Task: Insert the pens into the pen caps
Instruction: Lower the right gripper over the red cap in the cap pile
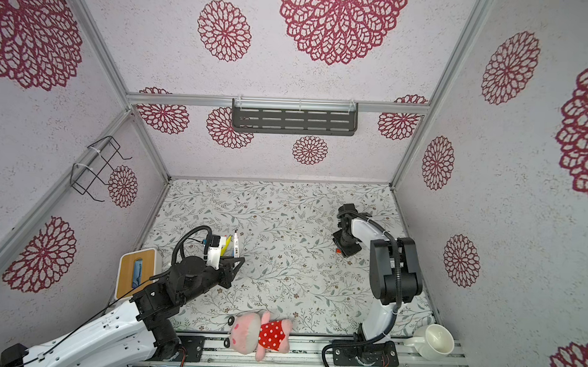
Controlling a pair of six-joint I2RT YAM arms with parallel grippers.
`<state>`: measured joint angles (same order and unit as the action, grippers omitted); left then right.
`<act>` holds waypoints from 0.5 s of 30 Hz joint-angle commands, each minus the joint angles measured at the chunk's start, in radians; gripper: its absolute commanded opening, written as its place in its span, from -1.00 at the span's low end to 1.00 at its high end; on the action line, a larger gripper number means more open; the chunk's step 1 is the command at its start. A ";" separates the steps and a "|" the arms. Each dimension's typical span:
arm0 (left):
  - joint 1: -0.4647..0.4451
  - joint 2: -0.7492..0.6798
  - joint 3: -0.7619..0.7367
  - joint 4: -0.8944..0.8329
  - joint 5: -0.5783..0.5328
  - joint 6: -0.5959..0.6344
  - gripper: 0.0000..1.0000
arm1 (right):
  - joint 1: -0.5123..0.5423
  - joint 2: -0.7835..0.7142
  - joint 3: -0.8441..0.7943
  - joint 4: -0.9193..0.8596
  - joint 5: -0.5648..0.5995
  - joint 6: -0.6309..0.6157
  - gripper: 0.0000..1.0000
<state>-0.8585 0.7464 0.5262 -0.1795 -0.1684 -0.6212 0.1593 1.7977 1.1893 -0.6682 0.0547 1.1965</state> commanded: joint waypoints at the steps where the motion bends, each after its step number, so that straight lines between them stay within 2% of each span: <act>1: 0.007 -0.004 -0.004 0.000 -0.014 0.004 -1.00 | -0.008 0.004 0.033 -0.018 0.011 -0.004 -0.11; 15: 0.007 -0.029 0.005 -0.033 -0.033 0.016 -1.00 | -0.010 0.056 0.061 -0.027 0.001 -0.006 -0.10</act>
<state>-0.8581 0.7307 0.5262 -0.2024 -0.1795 -0.6140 0.1547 1.8484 1.2270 -0.6582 0.0475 1.1957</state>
